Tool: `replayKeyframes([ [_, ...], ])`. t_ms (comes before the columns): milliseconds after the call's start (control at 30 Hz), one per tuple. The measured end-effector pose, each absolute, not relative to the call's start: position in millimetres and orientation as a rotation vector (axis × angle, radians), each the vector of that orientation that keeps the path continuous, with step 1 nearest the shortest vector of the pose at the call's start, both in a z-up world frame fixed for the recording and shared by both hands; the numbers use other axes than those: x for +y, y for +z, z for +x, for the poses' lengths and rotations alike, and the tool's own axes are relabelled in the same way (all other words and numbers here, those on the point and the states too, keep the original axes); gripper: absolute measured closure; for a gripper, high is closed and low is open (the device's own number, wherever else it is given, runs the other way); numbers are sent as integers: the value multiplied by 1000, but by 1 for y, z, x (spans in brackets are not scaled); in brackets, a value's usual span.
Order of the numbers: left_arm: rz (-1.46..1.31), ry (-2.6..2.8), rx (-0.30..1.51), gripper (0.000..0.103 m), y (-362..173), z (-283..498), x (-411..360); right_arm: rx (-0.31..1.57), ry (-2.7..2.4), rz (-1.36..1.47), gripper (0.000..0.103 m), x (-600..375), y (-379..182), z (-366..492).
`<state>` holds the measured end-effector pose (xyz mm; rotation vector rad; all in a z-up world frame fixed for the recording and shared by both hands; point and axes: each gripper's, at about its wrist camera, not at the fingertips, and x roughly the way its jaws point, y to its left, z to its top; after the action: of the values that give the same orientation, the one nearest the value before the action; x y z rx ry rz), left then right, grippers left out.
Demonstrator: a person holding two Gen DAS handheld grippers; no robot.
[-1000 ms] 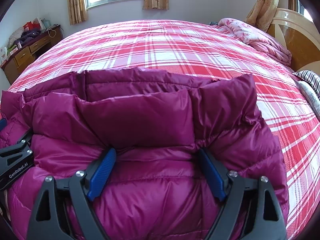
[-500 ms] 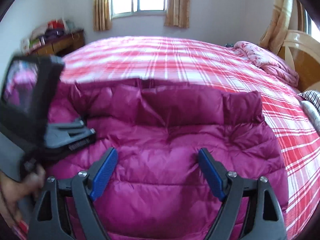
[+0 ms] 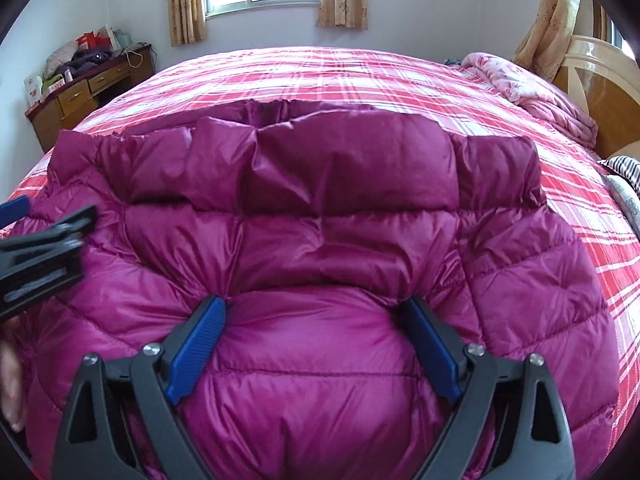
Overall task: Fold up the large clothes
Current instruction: 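Press the folded jacket flat with both open tools, then move the left tool to the jacket edge and grasp it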
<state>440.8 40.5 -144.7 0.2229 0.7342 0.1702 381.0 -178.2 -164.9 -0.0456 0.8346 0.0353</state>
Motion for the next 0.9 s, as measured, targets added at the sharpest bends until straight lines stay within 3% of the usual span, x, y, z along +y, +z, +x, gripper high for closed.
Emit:
replayKeyframes([
  [367,213,211,782,7,-173,433,58,781,23,-34,10,-176,-143,332],
  [600,164,184,785,7,-169,428,68,791,-4,-82,9,-162,-161,316],
  [900,48,210,763,7,-154,354,112,815,-5,-92,7,-163,-159,320],
])
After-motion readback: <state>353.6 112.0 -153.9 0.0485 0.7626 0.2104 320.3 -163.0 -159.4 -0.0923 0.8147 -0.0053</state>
